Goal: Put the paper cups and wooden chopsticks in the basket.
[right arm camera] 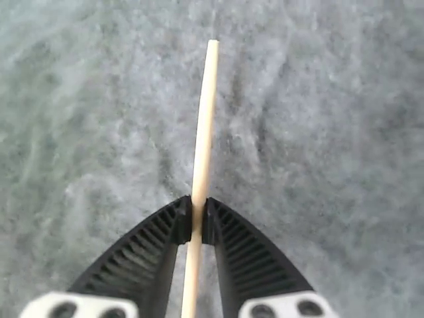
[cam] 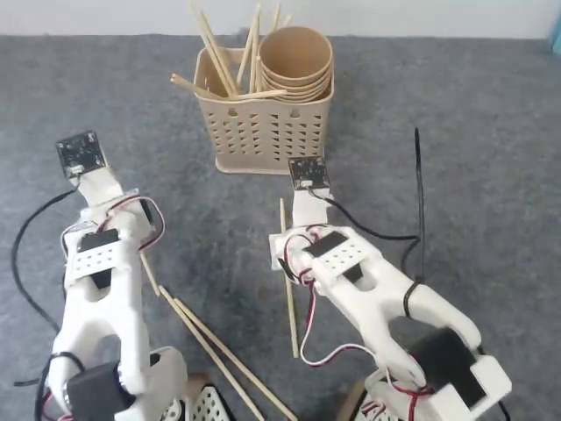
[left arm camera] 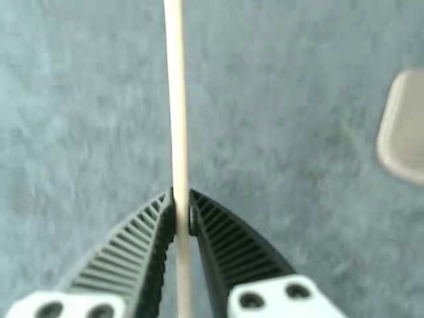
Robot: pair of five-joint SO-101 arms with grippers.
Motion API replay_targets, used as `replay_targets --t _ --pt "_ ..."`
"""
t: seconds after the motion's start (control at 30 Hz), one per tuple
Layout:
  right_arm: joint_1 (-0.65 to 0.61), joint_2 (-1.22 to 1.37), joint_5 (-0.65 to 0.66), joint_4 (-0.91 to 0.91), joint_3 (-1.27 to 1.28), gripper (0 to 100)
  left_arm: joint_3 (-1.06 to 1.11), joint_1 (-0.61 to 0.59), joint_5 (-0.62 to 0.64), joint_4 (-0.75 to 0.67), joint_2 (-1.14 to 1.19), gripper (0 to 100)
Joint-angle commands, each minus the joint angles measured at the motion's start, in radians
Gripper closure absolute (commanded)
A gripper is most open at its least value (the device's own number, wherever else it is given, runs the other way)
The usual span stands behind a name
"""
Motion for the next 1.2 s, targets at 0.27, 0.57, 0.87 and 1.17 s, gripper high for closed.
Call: replay_targets --t 0.27,0.57,0.87,1.17 --pt "0.030 -0.065 0.035 -0.062 0.003 99.1 -0.096 0.144 0.011 -0.420 -0.546 99" --pt "0.028 -0.065 0.035 -0.062 0.003 99.1 -0.441 0.370 0.006 -0.778 -0.299 99" --pt "0.045 -0.058 0.035 -0.119 0.014 99.1 -0.725 0.439 0.006 -0.783 0.114 99" --pt "0.045 -0.035 0.035 -0.133 0.014 99.1 -0.756 0.434 0.009 -0.778 0.302 99"
